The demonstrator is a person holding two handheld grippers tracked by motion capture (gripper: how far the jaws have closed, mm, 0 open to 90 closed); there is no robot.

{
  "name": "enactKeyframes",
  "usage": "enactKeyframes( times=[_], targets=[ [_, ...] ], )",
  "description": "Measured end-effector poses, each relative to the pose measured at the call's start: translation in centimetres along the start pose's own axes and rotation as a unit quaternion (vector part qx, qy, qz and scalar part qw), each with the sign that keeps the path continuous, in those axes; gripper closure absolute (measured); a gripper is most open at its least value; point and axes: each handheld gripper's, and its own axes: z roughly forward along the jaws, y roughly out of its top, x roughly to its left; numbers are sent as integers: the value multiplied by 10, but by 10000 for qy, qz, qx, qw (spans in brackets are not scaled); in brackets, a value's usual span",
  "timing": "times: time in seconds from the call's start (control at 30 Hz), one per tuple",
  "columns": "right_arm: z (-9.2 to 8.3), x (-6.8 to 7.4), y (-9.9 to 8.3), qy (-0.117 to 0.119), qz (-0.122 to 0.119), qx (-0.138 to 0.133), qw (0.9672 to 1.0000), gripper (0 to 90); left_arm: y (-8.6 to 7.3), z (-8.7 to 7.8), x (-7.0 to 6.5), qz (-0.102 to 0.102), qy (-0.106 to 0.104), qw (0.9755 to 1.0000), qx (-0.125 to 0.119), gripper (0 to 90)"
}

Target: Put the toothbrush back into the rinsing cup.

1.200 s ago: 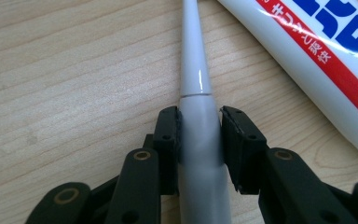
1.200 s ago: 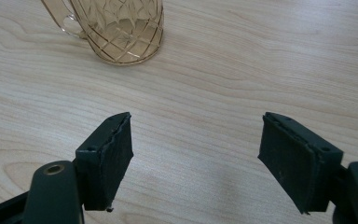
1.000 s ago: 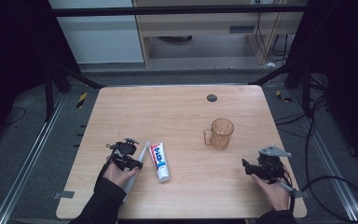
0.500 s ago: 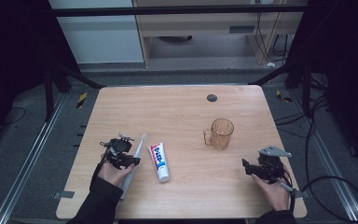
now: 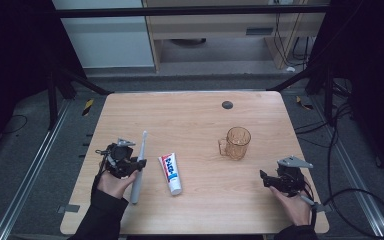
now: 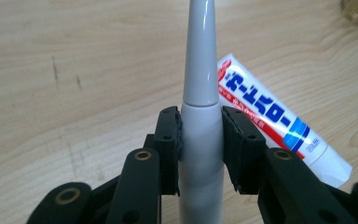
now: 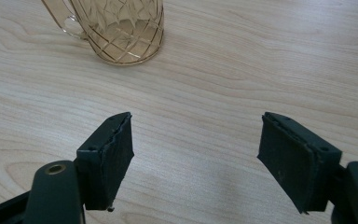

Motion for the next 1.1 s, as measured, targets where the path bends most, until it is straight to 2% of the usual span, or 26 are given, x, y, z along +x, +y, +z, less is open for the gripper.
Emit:
enactKeyframes(
  times=[0.13, 0.17, 0.23, 0.47, 0.67, 0.8, 0.83, 0.87, 0.93, 0.97, 1.03, 1.07, 1.1],
  targets=[
    [0, 0, 0, -1, -10, 3, 10000, 257, 3, -12, 0, -16, 20, 9995, -303, 679],
    [0, 0, 0, -2, -9, -1, 10000, 257, 3, -12, 0, -16, 20, 9995, -303, 679],
    [0, 0, 0, -6, -16, -5, 10000, 257, 4, -20, 3, -47, 52, 9988, -476, 679],
    [-1, 0, 0, -20, -6, -30, 10000, 257, 6, -32, 10, -141, 99, 9965, -812, 679],
    [-1, -1, 0, -27, 15, -47, 10000, 257, 8, -42, 10, -133, 208, 9911, -1306, 680],
    [-1, 0, 1, -36, -9, -69, 10000, 257, 12, -49, 13, -131, 281, 9881, -1508, 679],
    [-1, 0, 1, -34, -8, -78, 10000, 257, 13, -50, 14, -123, 305, 9864, -1612, 679],
    [-1, 0, 1, -34, -8, -78, 10000, 257, 13, -50, 14, -123, 305, 9864, -1612, 679],
    [-1, 0, 1, -42, -3, -108, 9999, 255, 18, -54, 13, -108, 372, 9830, -1797, 679],
    [-1, 0, 1, -43, -2, -120, 9999, 254, 20, -55, 13, -102, 384, 9819, -1854, 679],
    [-1, 0, 0, -45, -9, -137, 9999, 252, 22, -55, 12, -101, 382, 9814, -1877, 679],
    [-2, 0, 0, -57, -21, -158, 9999, 252, 26, -55, 11, -86, 397, 9797, -1965, 679],
    [-2, 0, 0, -57, -21, -158, 9999, 252, 26, -55, 11, -86, 397, 9797, -1965, 679]
  ],
)
